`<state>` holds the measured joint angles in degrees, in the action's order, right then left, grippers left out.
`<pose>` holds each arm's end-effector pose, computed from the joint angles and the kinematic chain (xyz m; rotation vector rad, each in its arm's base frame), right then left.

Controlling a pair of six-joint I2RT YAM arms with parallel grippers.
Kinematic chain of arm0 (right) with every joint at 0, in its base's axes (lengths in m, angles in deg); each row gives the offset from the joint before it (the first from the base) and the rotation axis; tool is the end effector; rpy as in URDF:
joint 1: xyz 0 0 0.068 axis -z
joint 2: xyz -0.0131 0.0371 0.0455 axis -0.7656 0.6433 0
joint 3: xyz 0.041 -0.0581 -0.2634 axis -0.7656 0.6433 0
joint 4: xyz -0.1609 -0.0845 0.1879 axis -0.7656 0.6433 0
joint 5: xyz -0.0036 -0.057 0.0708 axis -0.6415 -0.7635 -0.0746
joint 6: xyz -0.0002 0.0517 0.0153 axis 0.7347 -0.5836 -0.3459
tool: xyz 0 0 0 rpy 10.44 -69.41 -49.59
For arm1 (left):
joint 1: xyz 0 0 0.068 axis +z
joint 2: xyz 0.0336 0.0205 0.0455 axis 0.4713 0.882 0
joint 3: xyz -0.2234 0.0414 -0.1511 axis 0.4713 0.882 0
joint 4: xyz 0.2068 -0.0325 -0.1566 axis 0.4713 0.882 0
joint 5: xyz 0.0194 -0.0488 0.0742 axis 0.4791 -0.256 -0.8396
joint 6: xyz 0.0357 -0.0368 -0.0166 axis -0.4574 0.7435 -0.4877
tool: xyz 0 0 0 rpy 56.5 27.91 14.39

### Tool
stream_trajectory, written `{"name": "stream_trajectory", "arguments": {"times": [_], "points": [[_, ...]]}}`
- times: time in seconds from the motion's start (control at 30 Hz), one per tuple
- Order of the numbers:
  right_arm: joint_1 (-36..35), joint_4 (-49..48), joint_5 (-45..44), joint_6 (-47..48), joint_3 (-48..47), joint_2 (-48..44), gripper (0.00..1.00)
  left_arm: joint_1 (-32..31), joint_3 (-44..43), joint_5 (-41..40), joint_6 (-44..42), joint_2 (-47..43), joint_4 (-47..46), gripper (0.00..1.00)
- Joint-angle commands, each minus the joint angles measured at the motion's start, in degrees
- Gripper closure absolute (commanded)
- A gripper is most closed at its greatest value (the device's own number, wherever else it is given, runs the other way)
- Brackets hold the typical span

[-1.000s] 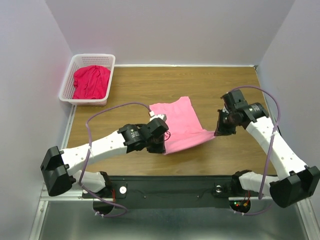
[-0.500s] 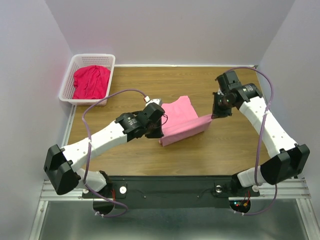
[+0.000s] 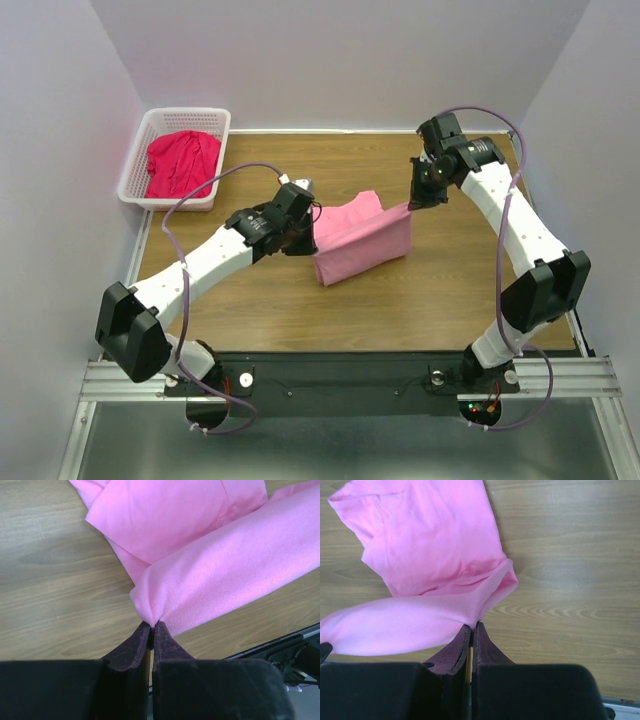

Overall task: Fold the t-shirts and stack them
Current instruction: Fold the tshirt

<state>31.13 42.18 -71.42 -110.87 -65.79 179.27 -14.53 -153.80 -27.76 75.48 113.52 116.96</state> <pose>0.3095 0.1045 0.3603 0.0729 2.6549 0.1962 0.2207 -0.2018 0.3049 0.1720 2.4153 -0.6121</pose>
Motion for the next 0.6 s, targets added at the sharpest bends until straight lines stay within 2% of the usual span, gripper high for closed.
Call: {"name": "stream_trajectory", "arguments": {"times": [0.0, 0.17, 0.57], "points": [[0.20, -2.61, -1.71, 1.33, -5.55, 1.79, 0.99, 2.75, -3.46, 0.59, -4.44, 0.40, 0.07, 1.00], [0.20, -2.96, -1.89, 2.03, -10.56, 6.71, 0.99, 6.00, -5.04, 1.38, -6.82, 2.60, -1.25, 1.00], [0.20, -8.23, -0.92, 3.61, -13.73, 17.35, 0.99, 13.82, -6.10, 6.04, -10.42, 11.30, -5.90, 1.00]]}}
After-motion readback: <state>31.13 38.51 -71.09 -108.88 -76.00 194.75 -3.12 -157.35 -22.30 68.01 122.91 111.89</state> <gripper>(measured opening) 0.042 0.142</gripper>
